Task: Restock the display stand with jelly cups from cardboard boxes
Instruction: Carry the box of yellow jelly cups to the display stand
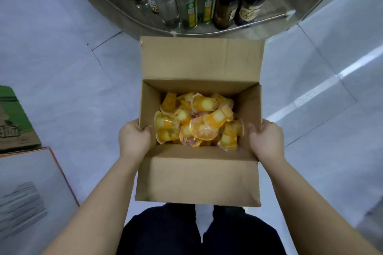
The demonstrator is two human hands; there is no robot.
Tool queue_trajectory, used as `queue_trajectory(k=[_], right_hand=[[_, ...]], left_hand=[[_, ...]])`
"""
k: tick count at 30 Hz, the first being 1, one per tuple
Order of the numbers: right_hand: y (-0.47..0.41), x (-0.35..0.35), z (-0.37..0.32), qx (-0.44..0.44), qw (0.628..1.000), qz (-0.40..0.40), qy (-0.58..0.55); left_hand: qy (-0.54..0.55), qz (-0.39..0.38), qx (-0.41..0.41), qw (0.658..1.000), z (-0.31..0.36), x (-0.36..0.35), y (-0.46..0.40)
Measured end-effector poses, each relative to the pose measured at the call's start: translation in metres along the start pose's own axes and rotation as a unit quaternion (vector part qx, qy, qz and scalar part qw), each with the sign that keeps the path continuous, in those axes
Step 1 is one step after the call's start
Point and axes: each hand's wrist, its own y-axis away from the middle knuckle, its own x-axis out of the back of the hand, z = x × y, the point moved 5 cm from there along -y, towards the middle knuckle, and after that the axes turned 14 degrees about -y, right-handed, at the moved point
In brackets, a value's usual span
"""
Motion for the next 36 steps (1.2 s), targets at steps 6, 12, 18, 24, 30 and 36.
queue_trajectory(k=[6,12,18,24,30,36], right_hand=[[0.115,0.152,-0.053,-0.066,0.997,0.027,-0.018],[0.21,0.329,-0.093,-0.08,0.99,0.107,-0.038],[0.234,0.473,-0.091,-0.08,0.976,0.189,-0.077],[0.198,0.58,-0.086,-0.127,0.953,0.254,-0.106],[0.112,0.652,-0.082,-0.2,0.924,0.278,-0.171],[0.011,0.739,-0.094,-0.233,0.905,0.296,-0.198]], left_hand=[[-0.081,-0.043,-0.118,0.989,0.077,0.128,0.131],[-0.073,-0.075,-0.165,0.981,0.176,0.217,0.261],[-0.036,-0.059,-0.213,0.975,0.294,0.232,0.342],[-0.047,-0.031,-0.333,0.941,0.445,0.228,0.373],[-0.076,-0.055,-0.393,0.915,0.606,0.192,0.36],[-0.092,-0.102,-0.444,0.885,0.777,0.161,0.341]])
